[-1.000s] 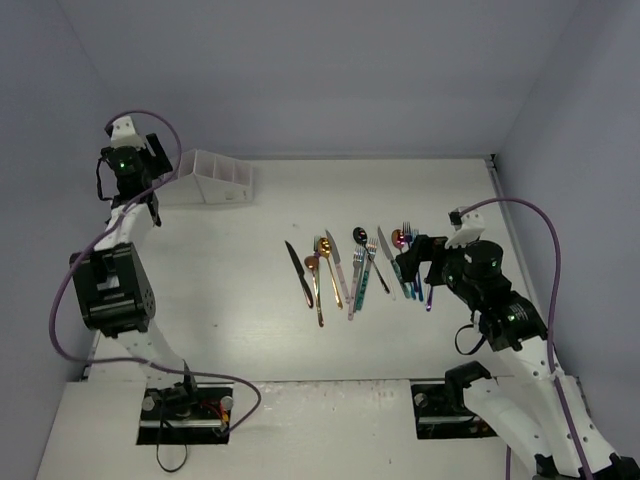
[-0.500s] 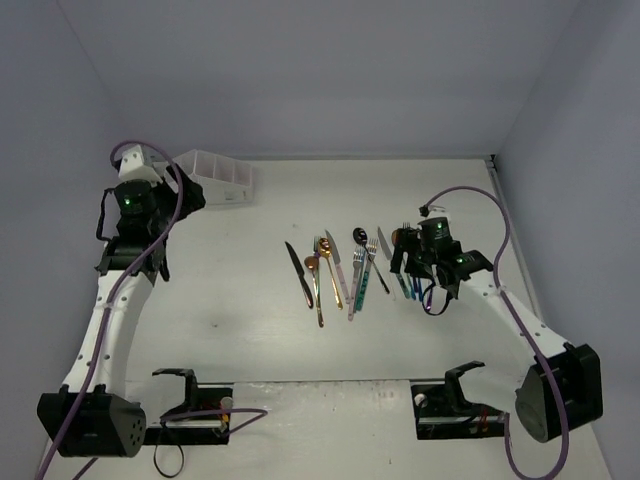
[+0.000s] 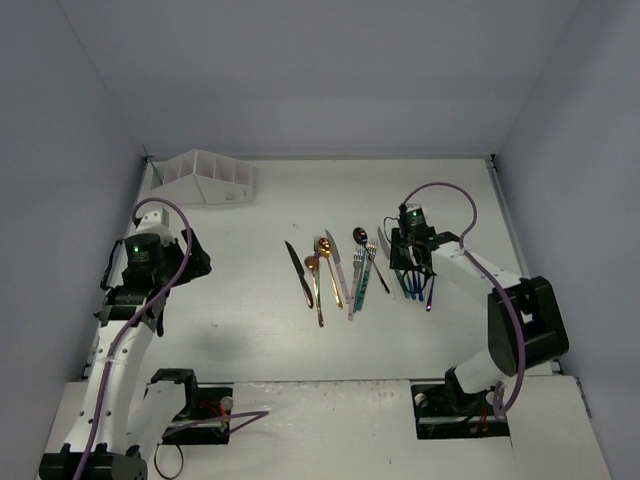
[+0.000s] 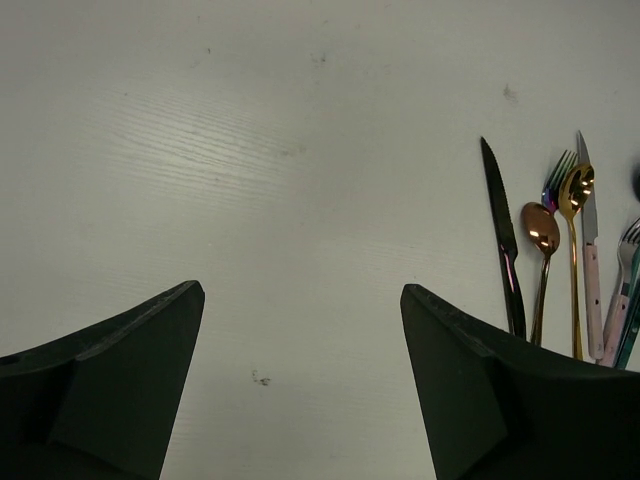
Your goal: Sort the eating utensils into containers
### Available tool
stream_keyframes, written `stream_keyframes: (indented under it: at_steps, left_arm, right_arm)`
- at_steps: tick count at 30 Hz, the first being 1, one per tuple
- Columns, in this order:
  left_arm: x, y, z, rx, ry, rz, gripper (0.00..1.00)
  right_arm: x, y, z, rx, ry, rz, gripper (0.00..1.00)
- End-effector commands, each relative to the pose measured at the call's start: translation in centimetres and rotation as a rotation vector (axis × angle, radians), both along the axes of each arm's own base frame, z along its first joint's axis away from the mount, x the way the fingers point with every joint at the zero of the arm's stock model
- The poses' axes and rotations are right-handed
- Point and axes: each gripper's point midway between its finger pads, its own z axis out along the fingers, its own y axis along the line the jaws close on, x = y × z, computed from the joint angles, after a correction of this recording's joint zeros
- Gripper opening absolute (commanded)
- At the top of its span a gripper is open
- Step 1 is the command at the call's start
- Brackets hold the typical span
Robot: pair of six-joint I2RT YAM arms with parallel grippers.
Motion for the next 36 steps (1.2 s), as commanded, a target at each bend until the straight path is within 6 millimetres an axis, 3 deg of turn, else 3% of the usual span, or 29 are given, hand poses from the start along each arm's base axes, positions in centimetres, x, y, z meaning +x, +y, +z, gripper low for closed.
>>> stream_keyframes:
  at_steps: [1, 7, 17, 20, 24, 27, 29, 35, 36]
  left_arm:
    - [1.0, -0.2, 0.3, 0.002, -0.061, -0.018, 0.77]
    - [1.1, 0.1, 0.0, 0.019, -0.034, -0.011, 0.77]
    - [1.1, 0.0, -0.5, 0.013, -0.019, -0.016, 0.77]
    - [1.1, -0.1, -0.4, 0.010, -0.022, -0.020, 0.77]
    - [1.1, -0.5, -0.1, -0.006, -0.034, -0.039, 0.77]
    - [1.0, -1.5, 0.3, -0.043, -0.049, -0.071, 0.77]
    - [0.8, -3.5, 1.4, -0.102, -0.071, -0.137, 0.77]
    - [-0.1, -7.9, 6.8, -0.287, -0.162, -0.262, 0.77]
    - [-0.2, -8.6, 8.8, -0.322, -0.200, -0.279, 0.77]
  right_arm:
    - [2.2, 1.4, 0.8, 0.008, -0.053, 0.040, 0.27]
    - [2.2, 1.8, -1.6, -0.020, -0.001, 0.058, 0.25]
    - [1.9, 1.9, -3.9, -0.043, 0.042, 0.050, 0.21]
    - [1.9, 1.5, -4.1, -0.063, 0.044, 0.038, 0.16]
    - [1.9, 1.0, -3.8, -0.085, 0.029, 0.030, 0.01]
    - [2.6, 1.2, -1.2, -0.065, -0.041, 0.036, 0.00]
    - [3.1, 1.6, 1.0, -0.040, -0.097, 0.047, 0.00]
    - [2.8, 4.8, 11.1, 0.082, -0.348, 0.160, 0.00]
    - [2.2, 6.0, 12.5, 0.101, -0.382, 0.202, 0.00]
